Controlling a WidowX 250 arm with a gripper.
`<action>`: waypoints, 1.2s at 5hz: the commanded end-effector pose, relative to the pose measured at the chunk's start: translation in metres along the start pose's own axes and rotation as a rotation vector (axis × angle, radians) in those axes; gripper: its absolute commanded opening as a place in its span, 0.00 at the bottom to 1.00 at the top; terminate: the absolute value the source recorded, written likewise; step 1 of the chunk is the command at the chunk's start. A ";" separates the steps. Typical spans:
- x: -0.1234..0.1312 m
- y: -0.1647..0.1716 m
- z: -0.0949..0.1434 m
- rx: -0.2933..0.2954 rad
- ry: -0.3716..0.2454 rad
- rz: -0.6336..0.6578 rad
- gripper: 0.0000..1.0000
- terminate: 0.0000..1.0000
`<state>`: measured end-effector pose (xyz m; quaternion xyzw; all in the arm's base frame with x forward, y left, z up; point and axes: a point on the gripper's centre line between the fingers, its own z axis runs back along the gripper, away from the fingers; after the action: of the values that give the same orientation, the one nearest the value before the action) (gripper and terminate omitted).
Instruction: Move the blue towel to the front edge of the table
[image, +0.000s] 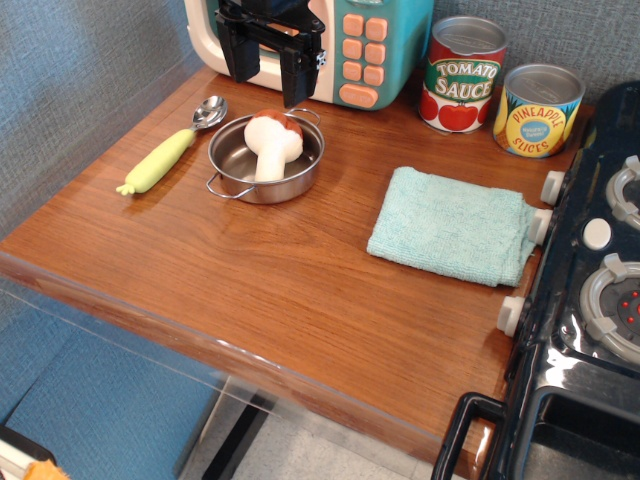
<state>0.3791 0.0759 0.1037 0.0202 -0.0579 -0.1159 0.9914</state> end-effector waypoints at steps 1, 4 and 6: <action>0.000 0.000 0.000 0.000 0.000 0.000 1.00 0.00; 0.026 -0.087 0.002 -0.030 -0.117 -0.044 1.00 0.00; 0.048 -0.148 -0.027 -0.014 -0.113 -0.042 1.00 0.00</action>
<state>0.3885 -0.0761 0.0512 0.0094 -0.0807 -0.1352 0.9875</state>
